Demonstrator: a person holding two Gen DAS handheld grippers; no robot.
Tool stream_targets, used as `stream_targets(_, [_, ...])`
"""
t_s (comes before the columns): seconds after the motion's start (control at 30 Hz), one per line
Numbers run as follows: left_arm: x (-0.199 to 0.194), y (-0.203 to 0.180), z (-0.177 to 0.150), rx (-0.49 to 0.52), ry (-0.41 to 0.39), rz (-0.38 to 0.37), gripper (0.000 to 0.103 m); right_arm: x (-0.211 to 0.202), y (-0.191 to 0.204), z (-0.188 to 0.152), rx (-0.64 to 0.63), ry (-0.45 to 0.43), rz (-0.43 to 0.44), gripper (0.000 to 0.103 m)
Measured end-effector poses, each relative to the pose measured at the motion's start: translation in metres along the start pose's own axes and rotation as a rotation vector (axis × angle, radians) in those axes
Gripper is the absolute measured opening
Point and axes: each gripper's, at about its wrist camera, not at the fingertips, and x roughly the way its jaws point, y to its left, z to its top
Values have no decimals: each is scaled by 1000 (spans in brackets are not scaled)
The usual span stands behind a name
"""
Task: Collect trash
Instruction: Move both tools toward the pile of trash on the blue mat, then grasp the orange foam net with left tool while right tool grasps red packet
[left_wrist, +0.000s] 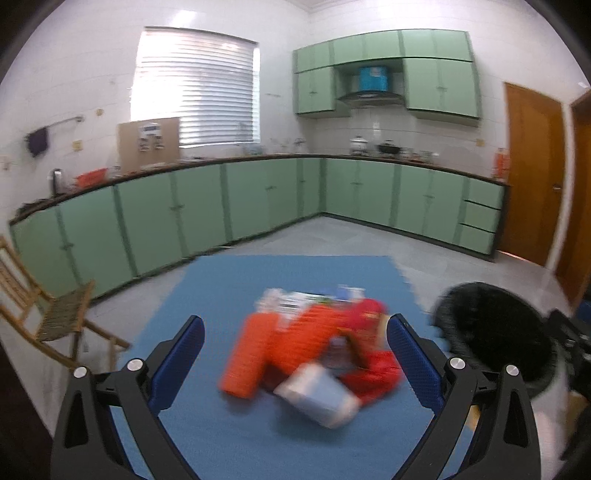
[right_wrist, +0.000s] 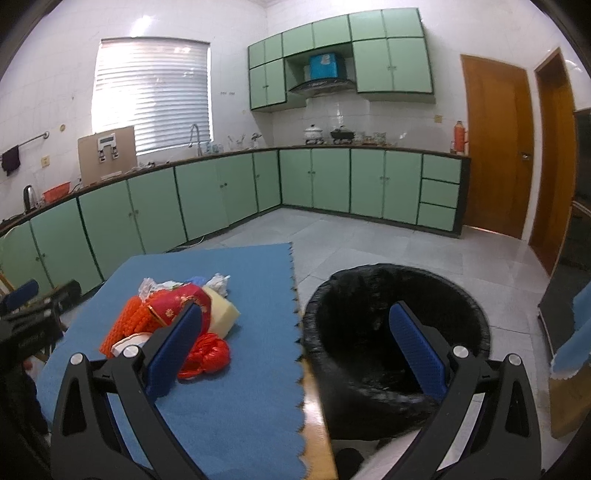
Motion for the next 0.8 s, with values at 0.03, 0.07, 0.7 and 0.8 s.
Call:
stream_targets(0.03, [7, 8, -2, 6, -4, 34, 97, 7, 5, -1, -4, 9, 11, 98])
stream_targets(0.07, [13, 16, -5, 12, -2, 61, 97, 13, 10, -2, -11, 16, 19, 98])
stream_targets(0.7, [91, 57, -59, 32, 190, 122, 91, 147, 81, -56, -115, 238, 98, 83])
stream_targets(0.8, [97, 59, -61, 28, 212, 110, 87, 149, 83, -51, -112, 238, 111, 81])
